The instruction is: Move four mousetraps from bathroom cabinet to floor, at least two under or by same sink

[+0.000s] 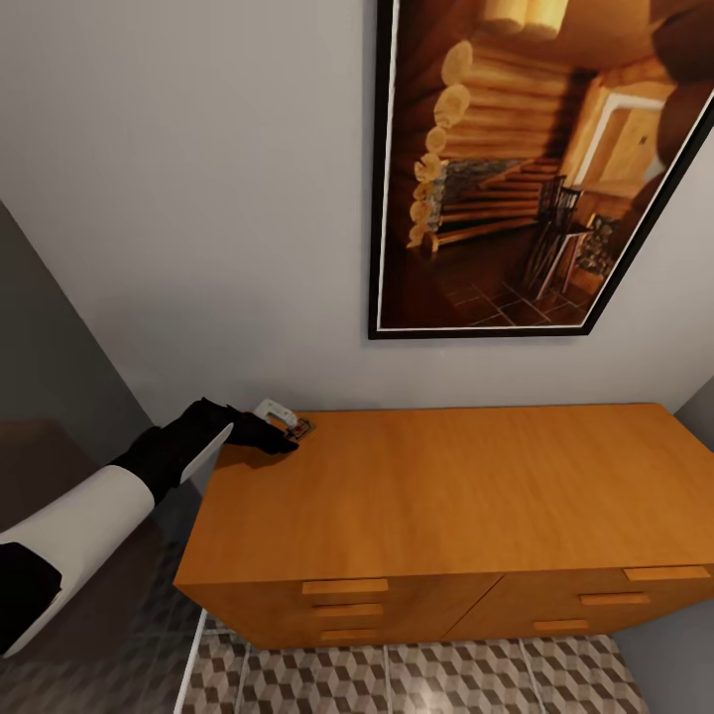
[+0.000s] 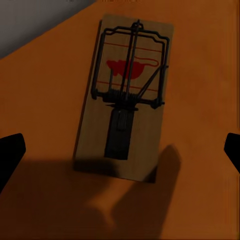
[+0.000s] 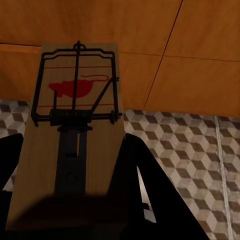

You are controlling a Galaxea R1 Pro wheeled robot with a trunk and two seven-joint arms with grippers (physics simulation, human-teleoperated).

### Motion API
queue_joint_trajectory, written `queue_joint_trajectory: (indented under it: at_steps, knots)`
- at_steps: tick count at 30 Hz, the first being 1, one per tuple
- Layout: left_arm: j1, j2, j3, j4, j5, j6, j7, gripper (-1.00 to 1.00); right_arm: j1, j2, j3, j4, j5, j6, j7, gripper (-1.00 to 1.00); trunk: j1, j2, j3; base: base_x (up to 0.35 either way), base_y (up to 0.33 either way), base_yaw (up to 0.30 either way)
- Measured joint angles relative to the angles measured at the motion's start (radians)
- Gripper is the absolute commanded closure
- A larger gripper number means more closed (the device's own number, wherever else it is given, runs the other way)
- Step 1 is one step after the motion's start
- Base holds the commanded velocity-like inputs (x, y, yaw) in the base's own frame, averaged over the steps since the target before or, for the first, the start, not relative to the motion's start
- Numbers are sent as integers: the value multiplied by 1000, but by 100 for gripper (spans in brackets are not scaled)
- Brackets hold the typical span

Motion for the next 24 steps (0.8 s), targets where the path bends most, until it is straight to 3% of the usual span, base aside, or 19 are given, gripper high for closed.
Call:
queue_joint_trajectory:
  at_steps: [24]
  knots:
    - [0, -6, -1, 2, 0, 0, 0, -100, 0, 0, 0, 0, 0, 0, 0, 100, 0, 0, 0, 0, 0, 0]
